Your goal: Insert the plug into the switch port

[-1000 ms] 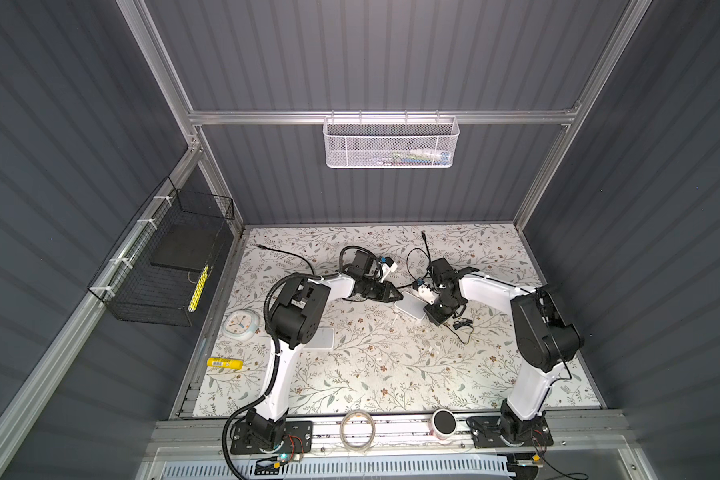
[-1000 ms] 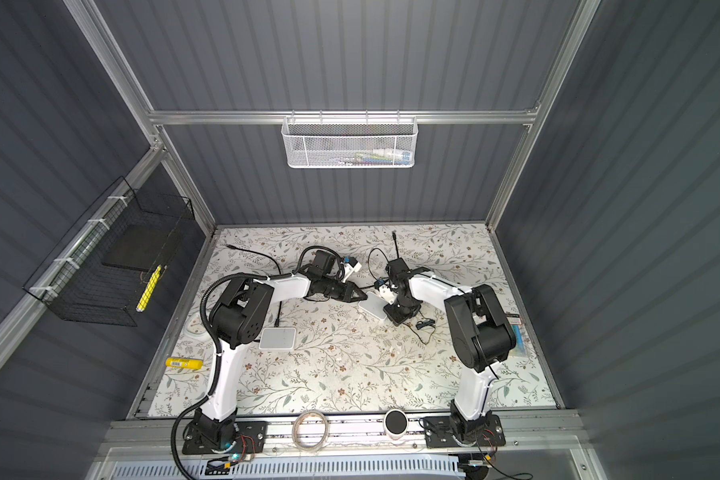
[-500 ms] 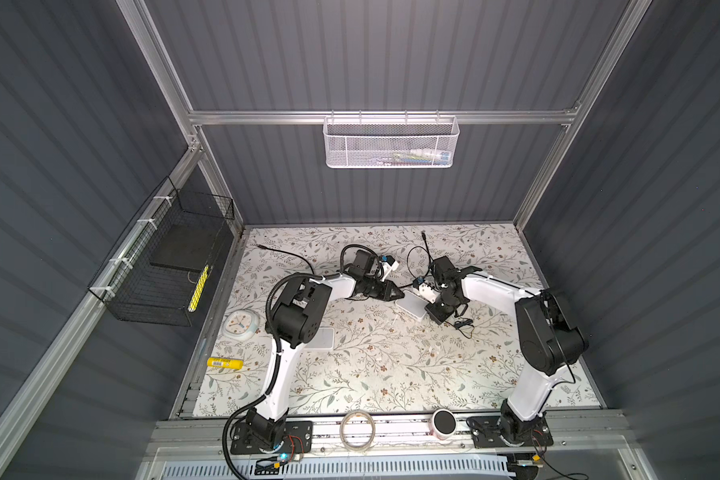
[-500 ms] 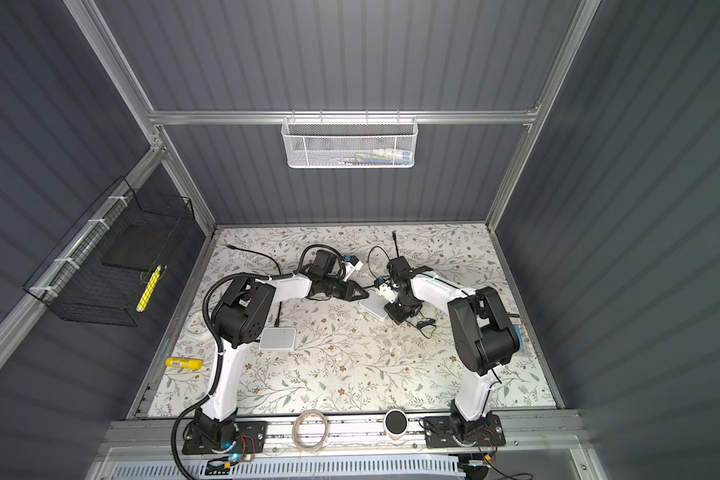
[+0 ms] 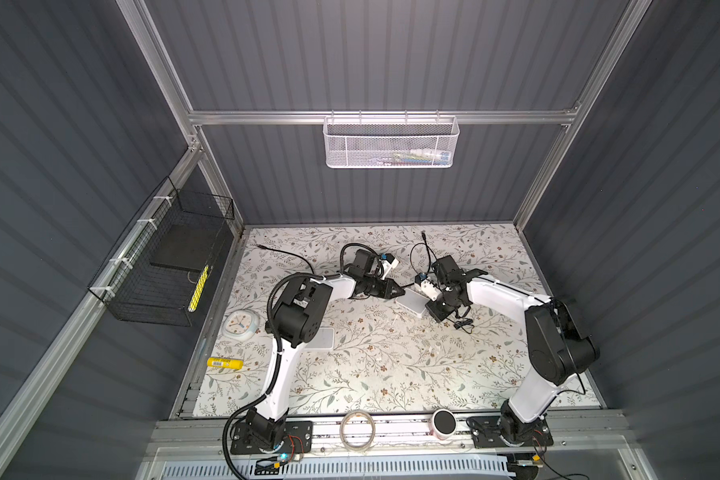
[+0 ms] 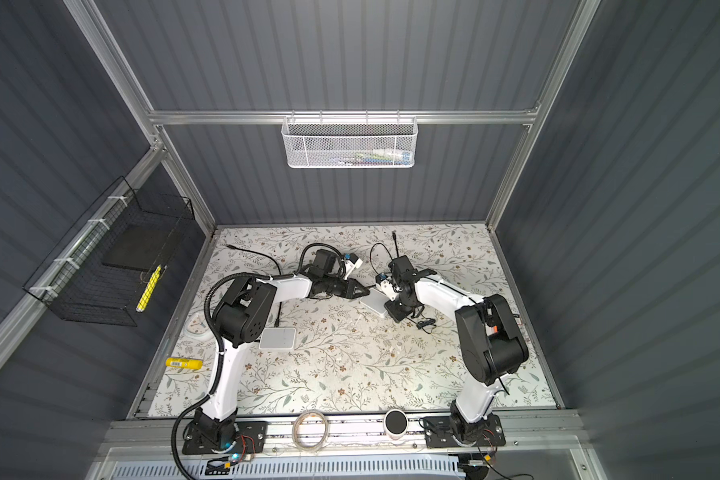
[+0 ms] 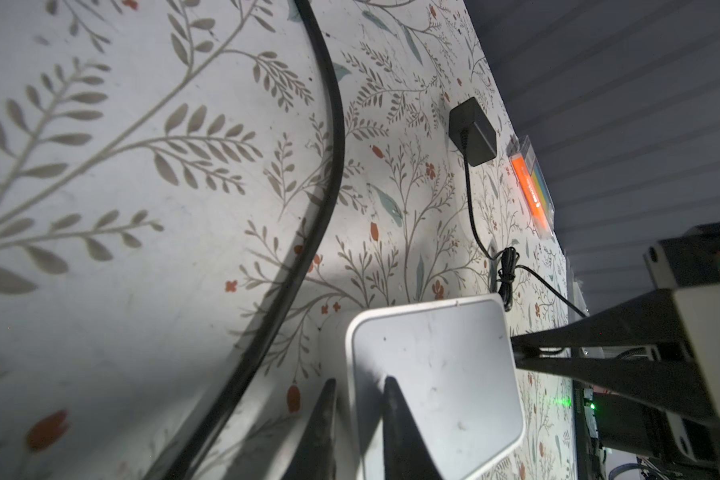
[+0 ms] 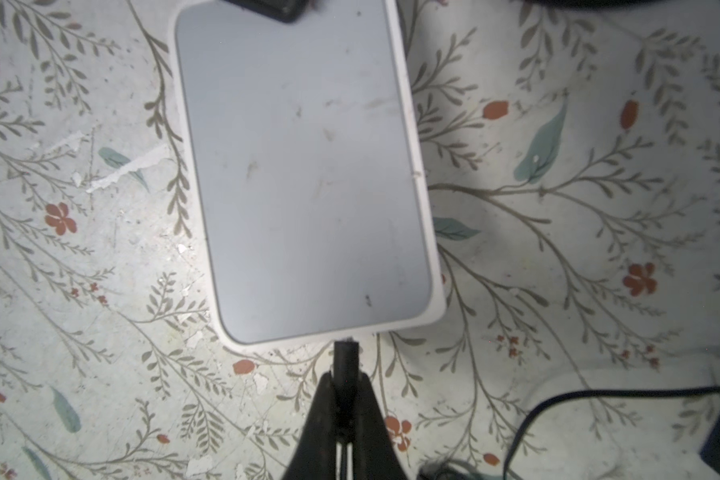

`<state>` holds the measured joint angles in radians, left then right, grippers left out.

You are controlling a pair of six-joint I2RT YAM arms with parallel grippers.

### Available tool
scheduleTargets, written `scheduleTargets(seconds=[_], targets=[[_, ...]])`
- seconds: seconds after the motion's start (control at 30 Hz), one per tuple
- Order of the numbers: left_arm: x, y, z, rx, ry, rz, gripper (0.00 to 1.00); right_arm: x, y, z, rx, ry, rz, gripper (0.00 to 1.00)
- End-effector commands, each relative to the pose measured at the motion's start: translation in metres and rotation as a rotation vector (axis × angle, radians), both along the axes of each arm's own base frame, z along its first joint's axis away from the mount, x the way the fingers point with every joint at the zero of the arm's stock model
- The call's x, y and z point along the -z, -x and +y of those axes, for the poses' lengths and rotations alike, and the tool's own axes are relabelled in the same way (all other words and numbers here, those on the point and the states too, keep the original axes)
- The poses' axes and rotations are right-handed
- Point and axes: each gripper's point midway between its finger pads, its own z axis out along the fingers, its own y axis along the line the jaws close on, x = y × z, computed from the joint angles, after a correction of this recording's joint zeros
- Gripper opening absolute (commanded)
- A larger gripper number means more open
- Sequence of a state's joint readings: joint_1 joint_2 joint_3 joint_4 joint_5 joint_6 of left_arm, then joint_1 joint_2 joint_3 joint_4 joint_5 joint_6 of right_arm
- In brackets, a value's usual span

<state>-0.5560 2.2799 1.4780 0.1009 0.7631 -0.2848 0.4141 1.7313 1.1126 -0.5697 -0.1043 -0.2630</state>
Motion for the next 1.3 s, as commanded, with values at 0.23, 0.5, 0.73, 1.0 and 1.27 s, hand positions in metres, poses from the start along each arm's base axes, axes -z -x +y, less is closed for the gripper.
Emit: scheduleTargets(seconds=[0.23, 0.5, 0.73, 1.0, 1.27], targets=[[0.031, 0.083, -0.03, 0.196, 0.036, 0.228, 0.18, -0.059, -0.059, 0.075, -0.085, -0.284, -0.311, 0.0], [0.032, 0.085, -0.028, 0.199, 0.025, 0.224, 0.17, -0.03, -0.052, 0.048, 0.018, -0.115, -0.19, 0.0], [0.037, 0.086, -0.027, 0.199, 0.02, 0.234, 0.17, -0.01, -0.035, 0.025, 0.155, 0.002, -0.085, 0.02], [0.042, 0.09, -0.025, 0.216, 0.008, 0.245, 0.16, 0.007, -0.029, 0.037, 0.245, -0.038, -0.023, 0.03], [0.043, 0.094, -0.024, 0.25, 0.009, 0.23, 0.16, 0.006, -0.031, 0.06, 0.175, -0.152, -0.124, 0.01]])
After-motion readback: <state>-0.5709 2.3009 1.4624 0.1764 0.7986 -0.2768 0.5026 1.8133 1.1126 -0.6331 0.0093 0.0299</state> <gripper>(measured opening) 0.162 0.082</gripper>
